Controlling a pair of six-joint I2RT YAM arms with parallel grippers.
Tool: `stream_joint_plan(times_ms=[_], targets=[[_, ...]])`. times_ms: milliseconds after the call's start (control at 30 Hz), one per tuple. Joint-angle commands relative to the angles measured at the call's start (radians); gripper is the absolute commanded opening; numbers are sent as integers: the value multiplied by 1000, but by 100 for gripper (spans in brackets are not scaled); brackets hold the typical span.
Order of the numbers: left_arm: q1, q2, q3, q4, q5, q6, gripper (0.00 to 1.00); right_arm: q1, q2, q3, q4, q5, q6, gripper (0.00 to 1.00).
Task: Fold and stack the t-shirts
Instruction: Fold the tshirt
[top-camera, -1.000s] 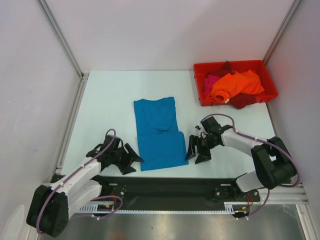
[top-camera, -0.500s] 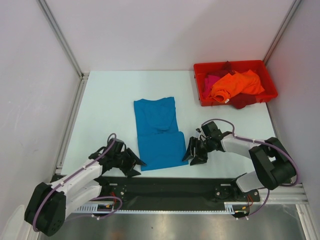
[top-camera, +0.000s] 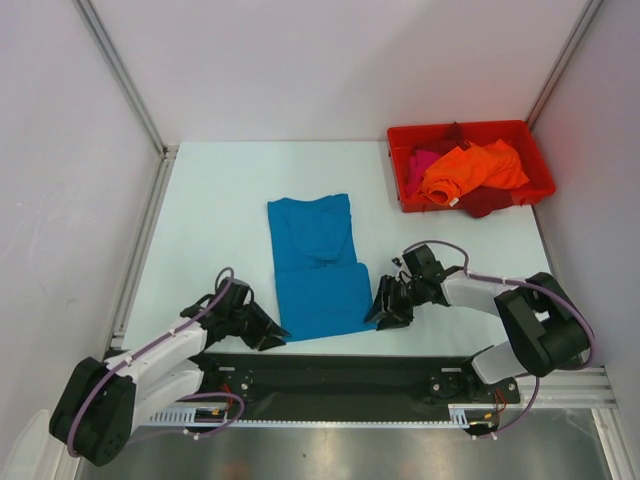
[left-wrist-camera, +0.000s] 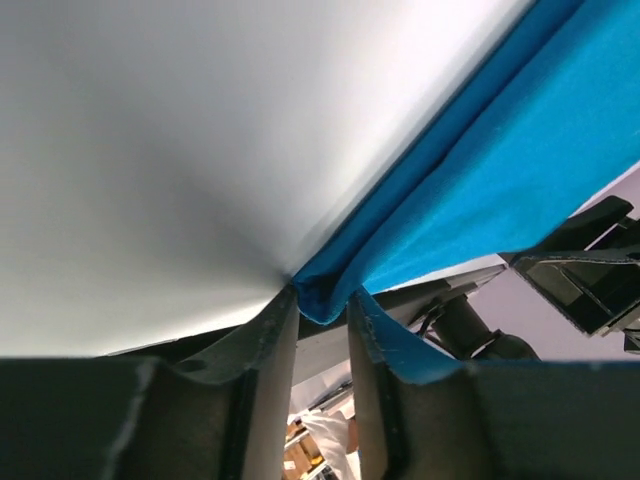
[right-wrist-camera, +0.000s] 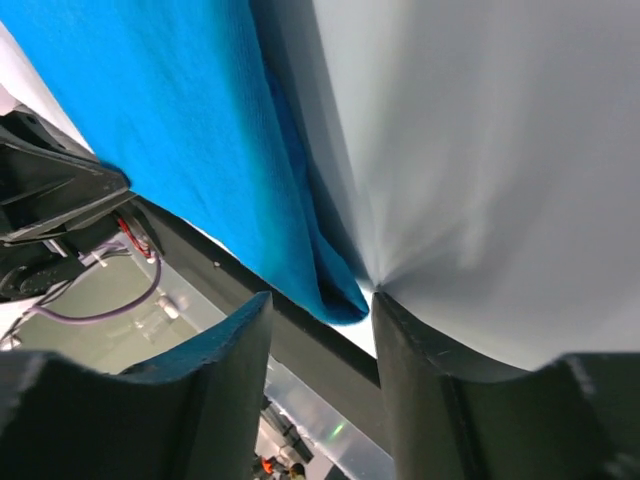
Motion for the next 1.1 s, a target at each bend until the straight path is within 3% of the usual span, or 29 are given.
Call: stream_joint_plan(times_ms=[0, 100, 133, 200, 233, 367, 533, 667, 867, 1067], targets=[[-5, 42, -23, -58, -174, 38, 32, 4, 46, -30, 52, 45, 7, 49], [-5, 48, -21, -60, -180, 52, 23, 2, 60, -21, 63, 37, 3, 42], [-6, 47, -21, -61, -180, 55, 15, 4, 65, -20, 63, 32, -2, 38], [-6, 41, -21, -72, -182, 64, 8, 7, 63, -13, 63, 17, -7, 26], [-6, 27, -20, -81, -183, 66, 0, 9, 59, -10, 48, 14, -13, 21], [-10, -51, -1, -182, -194, 87, 0, 24, 14, 19, -21, -2, -37, 0], [-11, -194, 107, -330, -251, 101, 0, 29, -44, 127, -157, -6, -65, 0], [-11, -191, 230, -373, -295, 126, 0, 30, -6, 317, -210, -9, -76, 0], [1, 80, 498, -396, -375, 280, 1, 9, 153, 568, -267, 6, -113, 0], [121, 383, 805, -390, -372, 463, 0, -57, 365, 857, -303, -15, -168, 0]])
